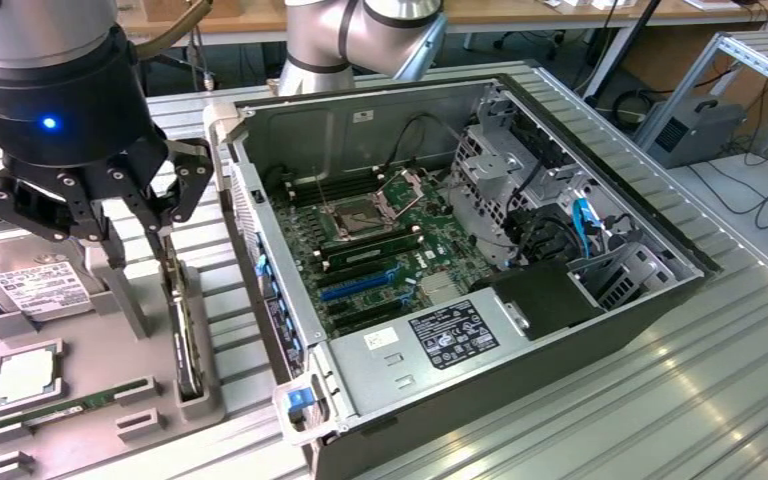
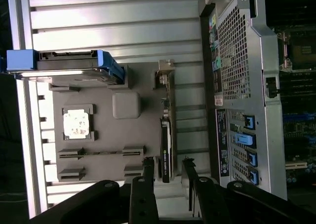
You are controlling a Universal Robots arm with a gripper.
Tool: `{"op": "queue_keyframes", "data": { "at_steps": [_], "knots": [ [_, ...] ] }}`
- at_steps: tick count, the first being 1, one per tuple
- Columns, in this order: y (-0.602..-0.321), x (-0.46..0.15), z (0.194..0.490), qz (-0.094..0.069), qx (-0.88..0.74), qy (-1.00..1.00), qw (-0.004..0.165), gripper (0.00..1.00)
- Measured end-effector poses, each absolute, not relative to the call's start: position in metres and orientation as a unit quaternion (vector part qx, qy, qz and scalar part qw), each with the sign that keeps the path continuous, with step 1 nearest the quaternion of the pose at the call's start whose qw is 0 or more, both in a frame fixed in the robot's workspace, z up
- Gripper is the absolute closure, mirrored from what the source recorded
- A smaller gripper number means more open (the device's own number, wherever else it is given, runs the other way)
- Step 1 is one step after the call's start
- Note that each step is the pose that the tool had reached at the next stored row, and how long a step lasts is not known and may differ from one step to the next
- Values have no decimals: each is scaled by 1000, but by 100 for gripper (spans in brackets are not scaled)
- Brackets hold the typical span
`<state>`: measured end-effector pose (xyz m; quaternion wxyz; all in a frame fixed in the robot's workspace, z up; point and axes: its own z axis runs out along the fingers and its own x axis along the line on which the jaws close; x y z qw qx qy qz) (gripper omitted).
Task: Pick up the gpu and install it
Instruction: 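Pick up the gpu and move the gpu toward the slot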
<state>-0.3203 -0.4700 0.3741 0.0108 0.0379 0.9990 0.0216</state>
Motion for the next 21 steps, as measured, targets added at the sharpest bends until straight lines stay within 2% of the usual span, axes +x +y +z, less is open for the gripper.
{"op": "queue_keyframes", "data": {
  "at_steps": [8,16,17,18,21],
  "knots": [
    [-470,-320,352,22,38,999,11,64],
    [-470,-320,351,22,38,999,11,64],
    [-470,-320,351,22,38,999,11,63],
    [-470,-320,351,22,38,999,11,56],
    [-470,-320,348,22,38,999,11,56]
  ]
}}
